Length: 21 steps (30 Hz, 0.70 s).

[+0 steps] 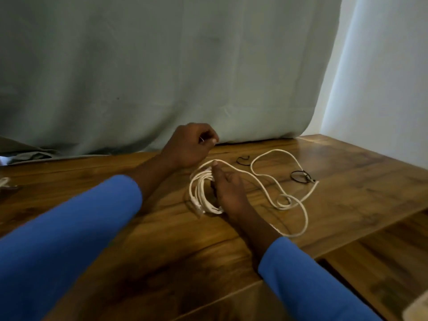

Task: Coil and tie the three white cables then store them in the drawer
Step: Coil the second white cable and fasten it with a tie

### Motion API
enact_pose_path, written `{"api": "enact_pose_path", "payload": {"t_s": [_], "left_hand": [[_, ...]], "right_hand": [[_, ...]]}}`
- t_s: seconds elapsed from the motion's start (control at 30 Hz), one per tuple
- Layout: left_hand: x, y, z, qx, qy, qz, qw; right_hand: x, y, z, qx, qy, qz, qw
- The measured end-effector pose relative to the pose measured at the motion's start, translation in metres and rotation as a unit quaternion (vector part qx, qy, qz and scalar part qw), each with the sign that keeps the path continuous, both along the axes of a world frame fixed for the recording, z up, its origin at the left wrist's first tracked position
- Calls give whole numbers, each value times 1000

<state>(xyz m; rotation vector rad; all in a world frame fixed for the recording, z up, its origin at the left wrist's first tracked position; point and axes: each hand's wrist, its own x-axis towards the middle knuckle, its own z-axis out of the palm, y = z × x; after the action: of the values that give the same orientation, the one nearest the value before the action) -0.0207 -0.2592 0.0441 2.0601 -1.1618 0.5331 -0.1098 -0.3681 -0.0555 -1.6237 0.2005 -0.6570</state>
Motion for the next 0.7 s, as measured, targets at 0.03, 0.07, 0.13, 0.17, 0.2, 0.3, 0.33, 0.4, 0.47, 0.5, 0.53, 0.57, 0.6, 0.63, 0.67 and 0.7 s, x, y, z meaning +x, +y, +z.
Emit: {"api": "enact_pose_path", "payload": {"t_s": [0.03, 0.07, 0.13, 0.17, 0.2, 0.3, 0.33, 0.4, 0.47, 0.5, 0.53, 0.57, 0.6, 0.63, 0.67, 0.7], "left_hand": [[12, -21, 6, 55, 15, -3, 998], [23, -43, 10, 115, 21, -8, 993], [42, -83, 9, 223, 17, -17, 975], [51, -101, 4, 266, 10, -17, 964], [60, -118, -2, 300, 3, -15, 954], [86, -154, -23, 374, -17, -8, 927], [93, -163, -29, 388, -21, -12, 921], [103, -173, -37, 407, -18, -27, 913], [112, -177, -42, 406, -18, -47, 913], [116, -178, -44, 402, -28, -53, 914], [120, -177, -46, 396, -41, -57, 915], [124, -176, -49, 393, -49, -57, 916], [126, -174, -50, 393, -57, -60, 916], [126, -171, -51, 394, -59, -59, 915], [125, -166, -50, 389, -61, -56, 917], [125, -160, -46, 377, -58, -52, 923]], "right_hand": [[2, -2, -2, 4, 4, 2, 1000], [3, -4, -3, 7, 10, 5, 1000], [5, -7, -5, 3, 22, 1, 1000], [7, -8, -6, -4, 24, -1, 1000], [8, -9, -7, -7, 22, -2, 1000], [11, -8, -7, -6, 17, -7, 1000], [12, -8, -7, -7, 17, -10, 1000], [12, -10, -6, -27, 23, -15, 999], [11, -11, -5, -49, 29, -16, 998], [11, -11, -4, -57, 32, -11, 998], [11, -11, -4, -66, 32, -8, 997], [11, -11, -4, -78, 28, -10, 997], [11, -10, -4, -91, 21, -16, 995], [11, -9, -4, -101, 16, -19, 995], [12, -10, -3, -107, 14, -20, 994], [12, -11, -3, -113, 15, -21, 993]]}}
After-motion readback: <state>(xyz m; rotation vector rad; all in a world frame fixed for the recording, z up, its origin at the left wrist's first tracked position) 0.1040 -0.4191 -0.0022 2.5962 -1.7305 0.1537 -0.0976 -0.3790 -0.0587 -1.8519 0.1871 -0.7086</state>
